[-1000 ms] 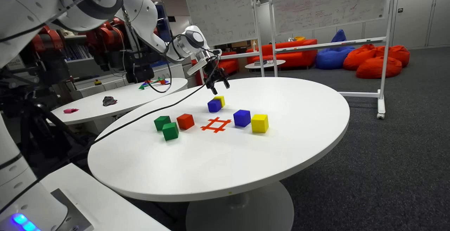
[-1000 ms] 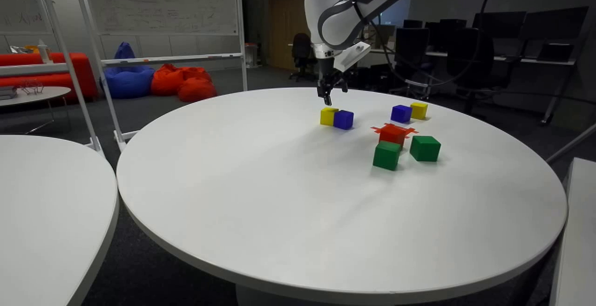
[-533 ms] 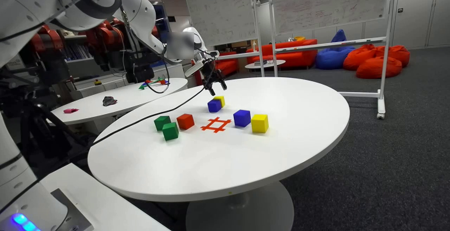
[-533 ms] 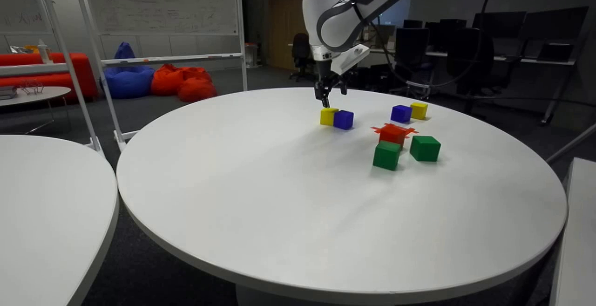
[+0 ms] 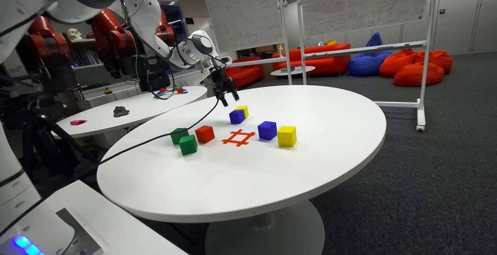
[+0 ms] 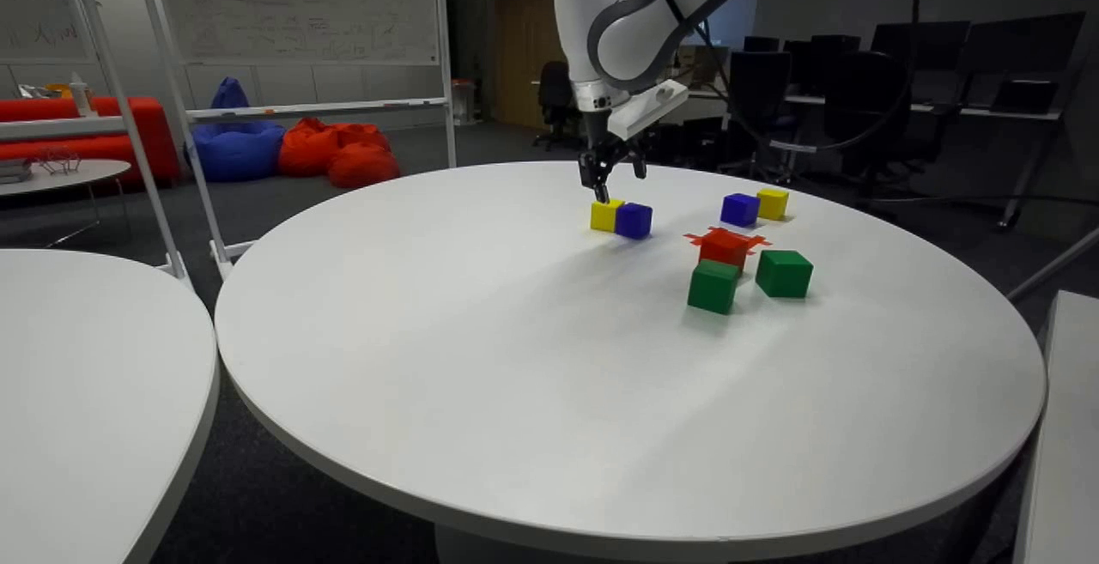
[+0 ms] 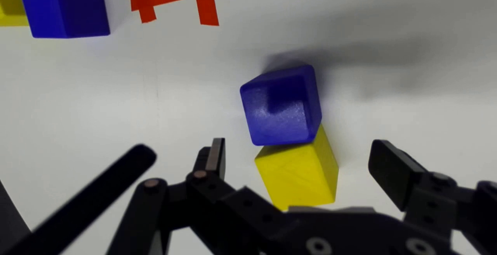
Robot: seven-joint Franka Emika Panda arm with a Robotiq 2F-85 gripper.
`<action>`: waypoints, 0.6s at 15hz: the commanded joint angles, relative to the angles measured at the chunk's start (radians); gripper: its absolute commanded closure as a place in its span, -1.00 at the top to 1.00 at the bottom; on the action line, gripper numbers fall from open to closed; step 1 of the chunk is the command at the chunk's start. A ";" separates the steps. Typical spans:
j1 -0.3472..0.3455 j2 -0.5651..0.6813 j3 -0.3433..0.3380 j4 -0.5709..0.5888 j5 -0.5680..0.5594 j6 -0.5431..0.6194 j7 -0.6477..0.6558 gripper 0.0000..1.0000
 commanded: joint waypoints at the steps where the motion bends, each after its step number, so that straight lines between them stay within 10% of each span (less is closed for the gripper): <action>1: 0.026 -0.124 -0.022 -0.171 -0.004 0.033 0.055 1.00; 9: -0.001 -0.153 -0.017 -0.280 0.011 0.035 0.074 1.00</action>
